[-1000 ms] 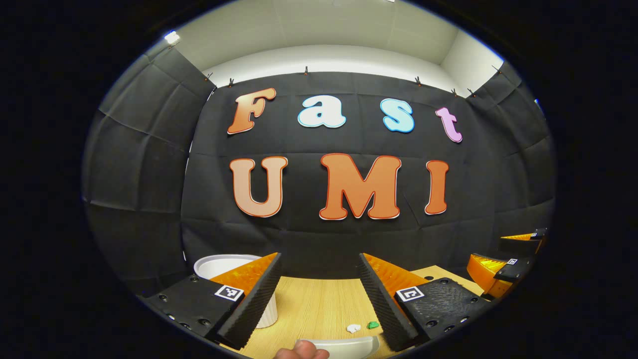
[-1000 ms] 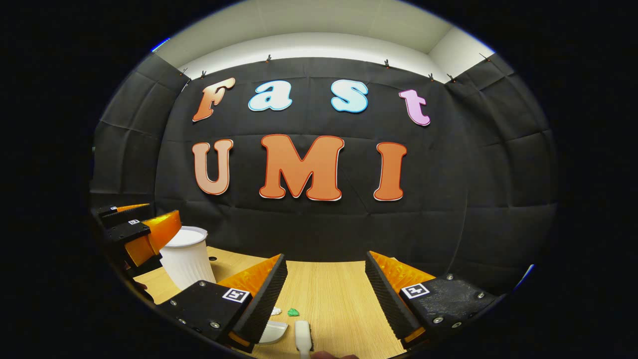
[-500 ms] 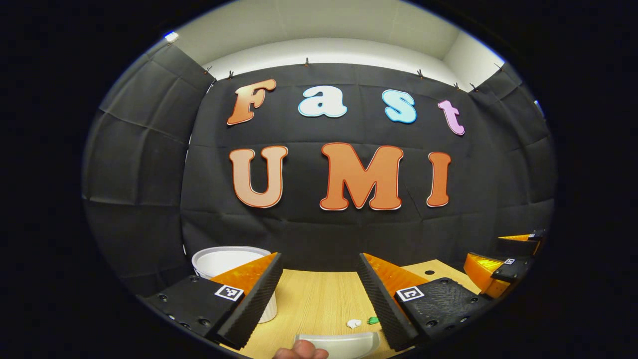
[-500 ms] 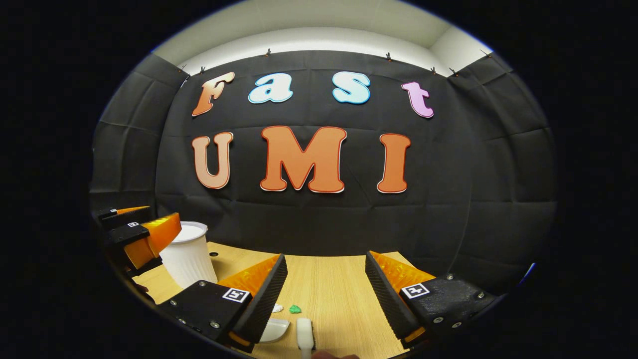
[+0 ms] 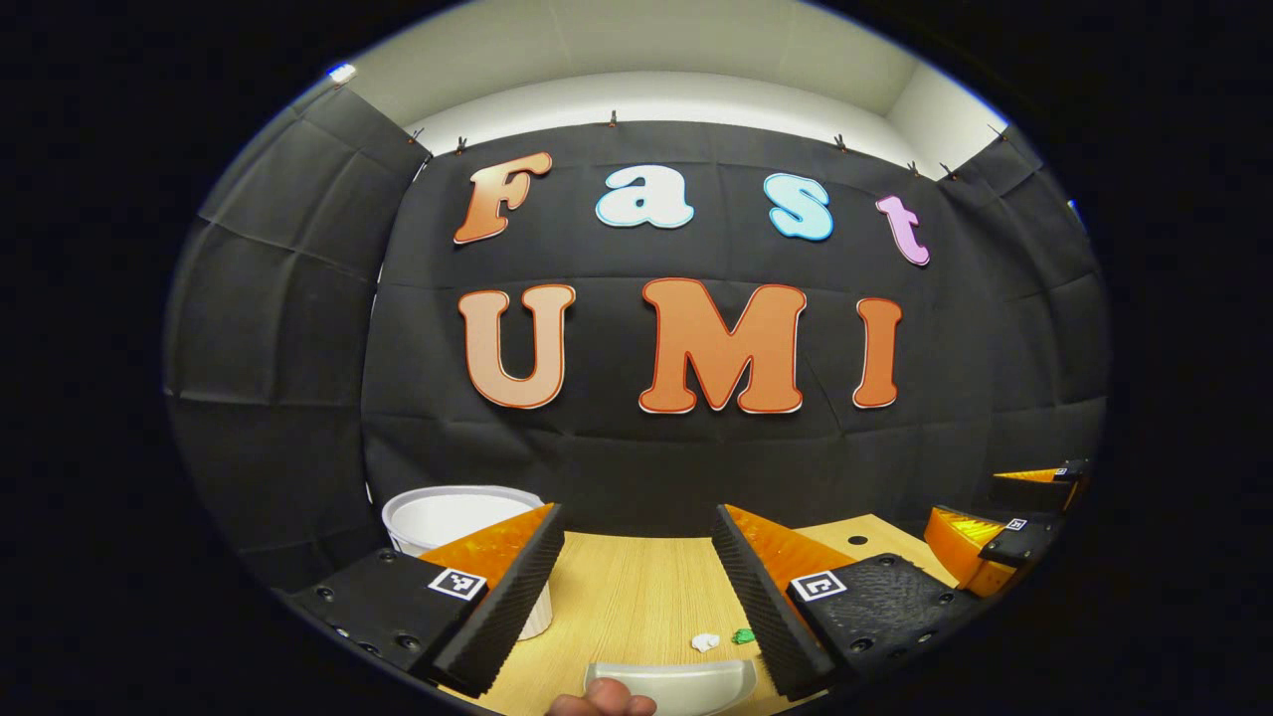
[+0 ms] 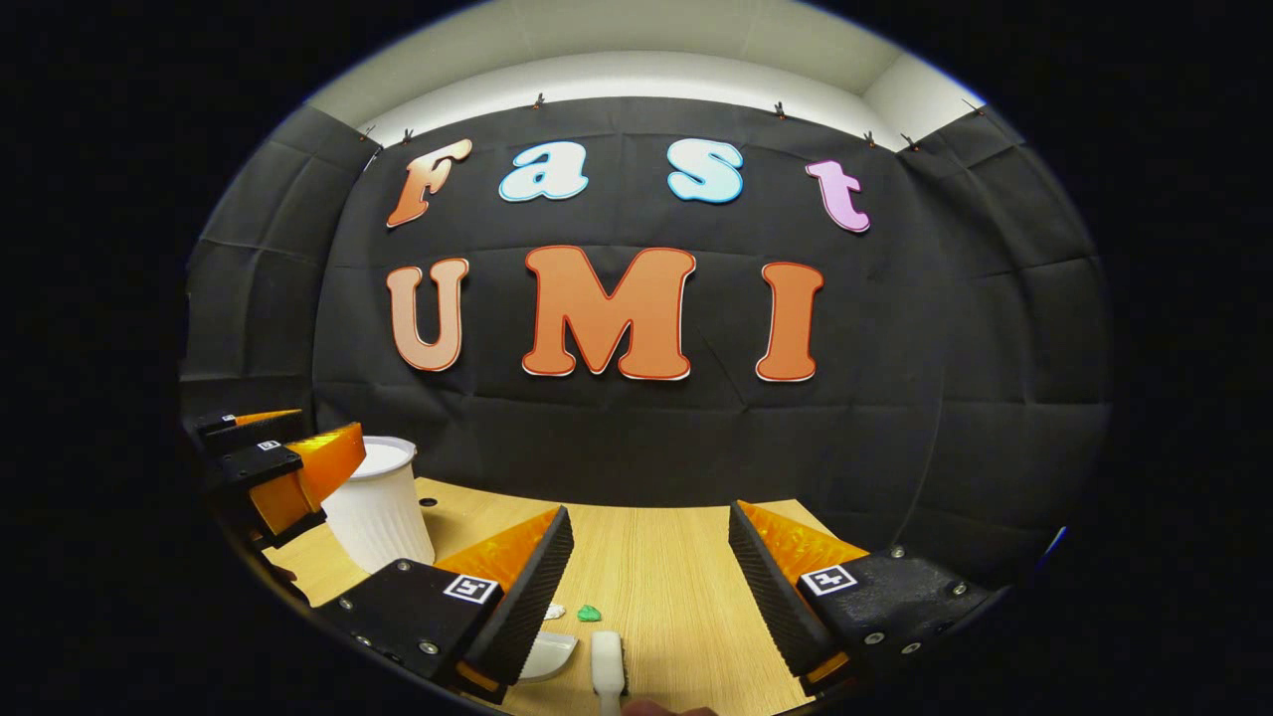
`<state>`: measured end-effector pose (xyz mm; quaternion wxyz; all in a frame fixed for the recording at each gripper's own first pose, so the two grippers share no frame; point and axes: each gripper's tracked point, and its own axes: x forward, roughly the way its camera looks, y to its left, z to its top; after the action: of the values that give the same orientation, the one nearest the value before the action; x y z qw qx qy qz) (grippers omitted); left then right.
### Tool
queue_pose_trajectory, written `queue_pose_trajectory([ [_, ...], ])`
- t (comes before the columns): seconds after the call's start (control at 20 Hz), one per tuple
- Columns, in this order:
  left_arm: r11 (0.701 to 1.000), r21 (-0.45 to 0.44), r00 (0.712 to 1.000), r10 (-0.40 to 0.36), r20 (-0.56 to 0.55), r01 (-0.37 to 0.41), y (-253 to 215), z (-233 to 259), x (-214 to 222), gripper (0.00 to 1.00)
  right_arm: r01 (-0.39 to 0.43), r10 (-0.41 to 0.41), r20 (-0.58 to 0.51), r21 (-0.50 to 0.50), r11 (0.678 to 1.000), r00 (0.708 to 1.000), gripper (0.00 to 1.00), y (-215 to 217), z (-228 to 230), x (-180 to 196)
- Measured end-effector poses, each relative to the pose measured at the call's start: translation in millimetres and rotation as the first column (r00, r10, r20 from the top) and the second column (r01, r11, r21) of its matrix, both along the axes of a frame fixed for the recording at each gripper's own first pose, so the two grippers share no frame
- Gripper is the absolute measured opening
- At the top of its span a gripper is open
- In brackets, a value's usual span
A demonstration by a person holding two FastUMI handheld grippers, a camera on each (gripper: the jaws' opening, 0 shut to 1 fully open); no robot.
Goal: Pick up the small broom and dustpan from the desktop, sweep the trash into the dustpan with the broom, and then empty the trash into the garbage bin.
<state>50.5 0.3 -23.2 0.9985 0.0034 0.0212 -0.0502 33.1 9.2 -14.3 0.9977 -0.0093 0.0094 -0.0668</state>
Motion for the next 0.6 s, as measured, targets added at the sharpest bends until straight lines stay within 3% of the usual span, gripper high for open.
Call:
queue_pose_trajectory([
  [0.2, 1.0, -0.005, 0.999, -0.006, -0.032, 0.006, -2.2, -8.0, -0.2, 0.95, -0.005, 0.005, -0.019, 0.0, 1.0, 1.0, 0.95, 0.5, -5.5, 0.5],
  [0.6, 0.999, -0.029, 0.975, -0.039, -0.217, 0.034, -16.7, -61.7, -1.0, 0.95, -0.03, 0.033, -0.162, 0.026, 0.999, 0.986, 0.95, 5.1, -49.5, 5.6],
])
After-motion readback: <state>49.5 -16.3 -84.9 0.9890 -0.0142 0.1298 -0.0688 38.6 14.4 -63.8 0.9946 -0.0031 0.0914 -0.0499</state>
